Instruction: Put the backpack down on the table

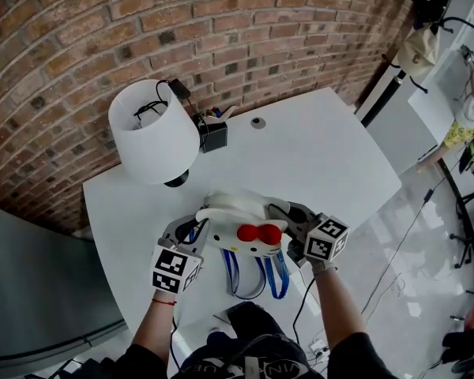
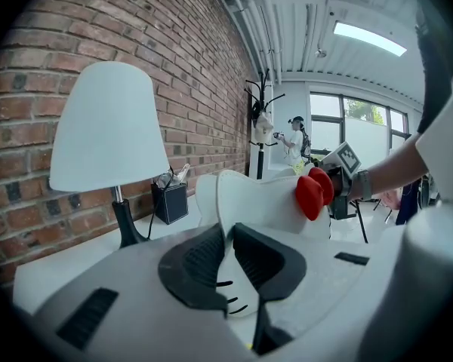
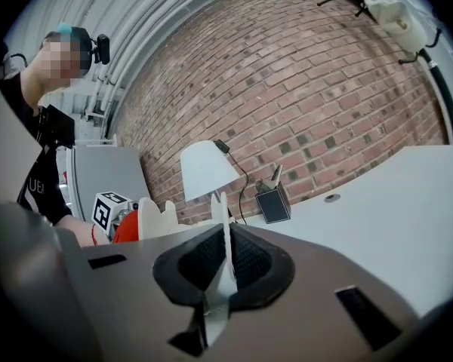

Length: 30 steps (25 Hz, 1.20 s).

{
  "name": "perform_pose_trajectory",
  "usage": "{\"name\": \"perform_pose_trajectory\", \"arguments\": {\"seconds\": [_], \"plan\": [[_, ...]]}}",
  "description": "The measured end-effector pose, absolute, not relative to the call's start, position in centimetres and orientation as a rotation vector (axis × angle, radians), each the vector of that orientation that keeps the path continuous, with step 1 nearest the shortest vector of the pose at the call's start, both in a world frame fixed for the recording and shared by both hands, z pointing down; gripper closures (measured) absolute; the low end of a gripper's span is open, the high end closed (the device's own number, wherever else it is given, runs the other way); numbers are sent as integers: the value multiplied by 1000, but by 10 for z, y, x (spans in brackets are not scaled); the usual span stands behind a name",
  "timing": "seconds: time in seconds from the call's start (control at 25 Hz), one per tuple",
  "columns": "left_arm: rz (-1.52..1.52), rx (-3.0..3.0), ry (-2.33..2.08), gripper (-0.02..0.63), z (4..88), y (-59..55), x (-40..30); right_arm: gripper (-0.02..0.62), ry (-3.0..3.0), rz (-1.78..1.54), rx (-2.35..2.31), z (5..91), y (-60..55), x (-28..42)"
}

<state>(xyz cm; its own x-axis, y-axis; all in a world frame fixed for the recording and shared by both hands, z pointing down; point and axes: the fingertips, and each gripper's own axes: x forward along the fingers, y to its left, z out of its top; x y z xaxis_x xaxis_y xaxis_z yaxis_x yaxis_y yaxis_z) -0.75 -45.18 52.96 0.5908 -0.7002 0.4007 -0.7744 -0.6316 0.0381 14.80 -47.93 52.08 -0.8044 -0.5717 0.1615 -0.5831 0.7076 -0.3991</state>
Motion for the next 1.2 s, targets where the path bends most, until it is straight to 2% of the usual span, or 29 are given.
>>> {"name": "perform_pose_trajectory", "arguments": {"seconds": [0.64,1.2], "plan": [[555,2606,-1300,566,528,-481,-6,584,-2913,545,968,521,-516,148],[563,2590,-1287,566,541,-449,-7,578,-2946,478,968,523,-488,147]]}}
